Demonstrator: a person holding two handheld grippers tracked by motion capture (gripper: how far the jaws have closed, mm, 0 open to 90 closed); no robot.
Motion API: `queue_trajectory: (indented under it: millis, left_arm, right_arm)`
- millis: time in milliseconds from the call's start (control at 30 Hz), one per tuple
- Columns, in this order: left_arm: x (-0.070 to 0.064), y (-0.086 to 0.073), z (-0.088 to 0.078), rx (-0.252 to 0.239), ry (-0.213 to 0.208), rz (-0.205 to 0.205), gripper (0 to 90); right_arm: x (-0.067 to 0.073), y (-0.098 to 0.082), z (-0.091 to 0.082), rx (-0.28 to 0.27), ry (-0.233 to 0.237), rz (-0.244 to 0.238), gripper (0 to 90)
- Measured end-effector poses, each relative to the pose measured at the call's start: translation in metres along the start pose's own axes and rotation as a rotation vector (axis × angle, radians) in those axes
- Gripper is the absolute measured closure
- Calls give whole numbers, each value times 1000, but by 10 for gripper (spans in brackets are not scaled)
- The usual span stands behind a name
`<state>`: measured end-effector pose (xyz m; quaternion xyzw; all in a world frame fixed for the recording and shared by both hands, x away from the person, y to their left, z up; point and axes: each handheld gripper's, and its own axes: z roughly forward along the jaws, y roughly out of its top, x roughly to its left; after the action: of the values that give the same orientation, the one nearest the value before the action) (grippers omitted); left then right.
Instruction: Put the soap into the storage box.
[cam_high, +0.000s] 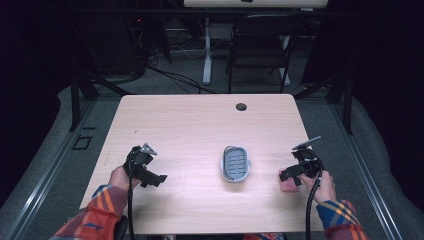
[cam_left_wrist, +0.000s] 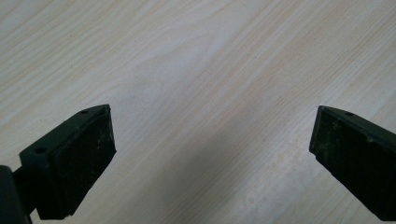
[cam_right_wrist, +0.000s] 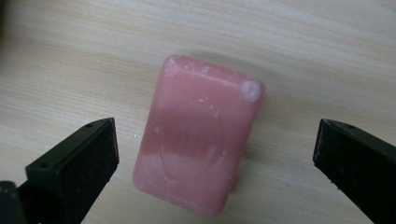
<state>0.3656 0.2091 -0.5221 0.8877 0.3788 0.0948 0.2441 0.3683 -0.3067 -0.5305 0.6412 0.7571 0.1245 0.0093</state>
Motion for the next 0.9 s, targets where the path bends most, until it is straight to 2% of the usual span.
queue_trajectory:
  millis: [200, 300, 333, 400, 433, 467, 500, 533, 567, 600, 633, 700, 900]
  left_arm:
    - [0, 0, 0, 0, 1, 0, 2]
    - [0, 0, 0, 0, 2, 0, 2]
    - [0, 0, 0, 0, 2, 1, 2]
    - [0, 0, 0, 1, 2, 1, 2]
    - [0, 0, 0, 1, 2, 1, 2]
    - [0, 0, 0, 1, 2, 1, 2]
    - [0, 0, 1, 1, 2, 0, 2]
    - [0, 0, 1, 1, 1, 0, 2]
    - [0, 0, 1, 1, 2, 0, 2]
    - [0, 0, 1, 1, 1, 0, 2]
    - [0, 0, 1, 1, 2, 1, 2]
    - [0, 0, 0, 1, 2, 1, 2]
    - [0, 0, 0, 5, 4, 2, 2]
  right_arm:
    - [5, 5, 6, 31, -3, -7, 0]
    - [7, 6, 10, 22, -3, -3, 9]
    - [7, 8, 9, 54, -11, -22, 17]
    - [8, 8, 11, 44, -13, -8, 45]
    - [7, 9, 11, 59, -15, -20, 64]
    - [8, 9, 12, 61, -17, -19, 106]
    - [8, 8, 13, 43, -4, -13, 195]
    - [7, 9, 12, 72, -13, -36, 201]
    - [8, 8, 13, 59, -2, -19, 189]
    - [9, 9, 13, 77, -7, -21, 198]
    - [10, 8, 14, 67, -5, -5, 201]
    - [8, 9, 13, 80, -16, -41, 212]
    - [9, 8, 14, 68, -17, -34, 266]
